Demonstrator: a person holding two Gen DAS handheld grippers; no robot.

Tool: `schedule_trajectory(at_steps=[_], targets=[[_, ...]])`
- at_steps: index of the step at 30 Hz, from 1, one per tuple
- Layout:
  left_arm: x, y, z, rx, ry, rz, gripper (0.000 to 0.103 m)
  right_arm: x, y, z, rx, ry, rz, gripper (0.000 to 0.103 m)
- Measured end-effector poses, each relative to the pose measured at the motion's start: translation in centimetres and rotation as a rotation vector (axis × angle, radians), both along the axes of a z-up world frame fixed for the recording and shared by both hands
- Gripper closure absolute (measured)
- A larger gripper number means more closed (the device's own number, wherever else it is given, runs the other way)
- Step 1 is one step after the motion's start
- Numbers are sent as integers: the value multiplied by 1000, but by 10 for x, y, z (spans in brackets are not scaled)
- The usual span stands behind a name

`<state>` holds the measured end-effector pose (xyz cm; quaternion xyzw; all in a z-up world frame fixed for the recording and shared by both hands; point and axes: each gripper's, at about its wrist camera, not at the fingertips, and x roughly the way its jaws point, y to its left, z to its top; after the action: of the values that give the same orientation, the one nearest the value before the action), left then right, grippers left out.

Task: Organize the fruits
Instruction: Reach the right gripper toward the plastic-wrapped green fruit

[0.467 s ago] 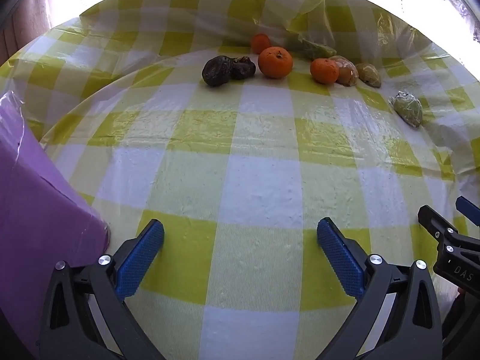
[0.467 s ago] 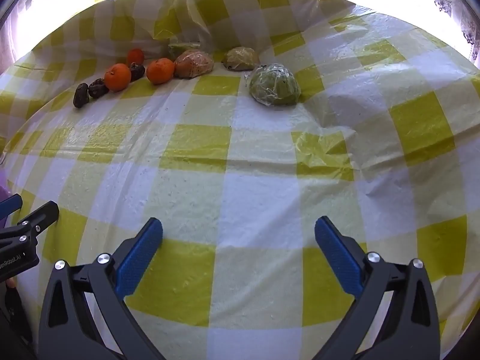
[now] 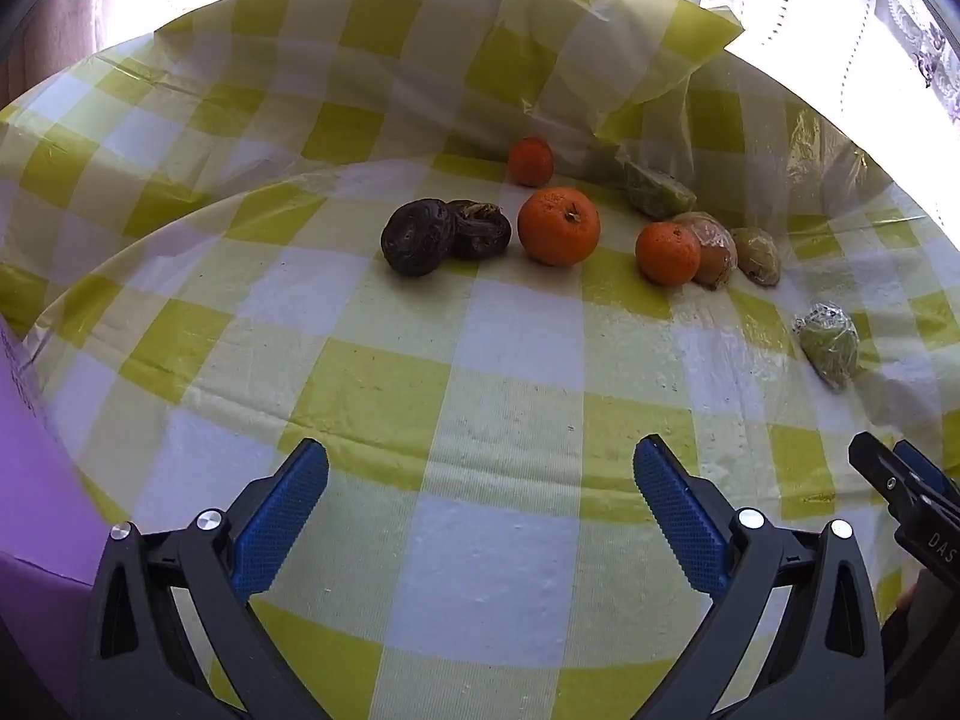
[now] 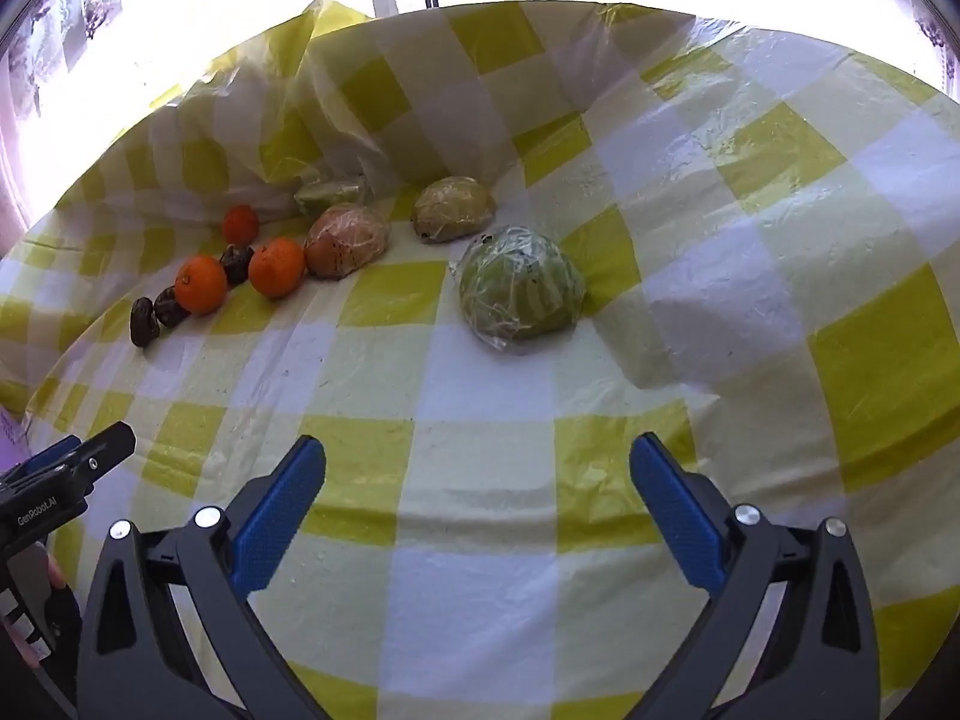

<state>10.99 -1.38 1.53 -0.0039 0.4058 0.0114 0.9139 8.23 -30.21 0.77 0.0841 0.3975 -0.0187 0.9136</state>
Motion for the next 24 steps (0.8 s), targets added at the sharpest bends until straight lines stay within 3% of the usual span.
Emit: schedule_trajectory(at_steps=[3,10,13,16,19,24], targets=[[6,4,-1,-42,12,8,5,20,-6,3,15,-18,10,13],[2,11,4,-126,-38,5,7,73,-14,2,-3,11,-20,21],[0,18,4,-175,-47,22,7,100,-7,-9,-68,90,-16,21],[0,22,5,-206,-48,33,7,111,1,-11,-133,104,-10,31],[0,23,4,-211,-50,42,7,114,2,-15,-117,110,0,37],[23,27,8,-181,-47,95,7,107,0,-13,-123,88,-11,38]])
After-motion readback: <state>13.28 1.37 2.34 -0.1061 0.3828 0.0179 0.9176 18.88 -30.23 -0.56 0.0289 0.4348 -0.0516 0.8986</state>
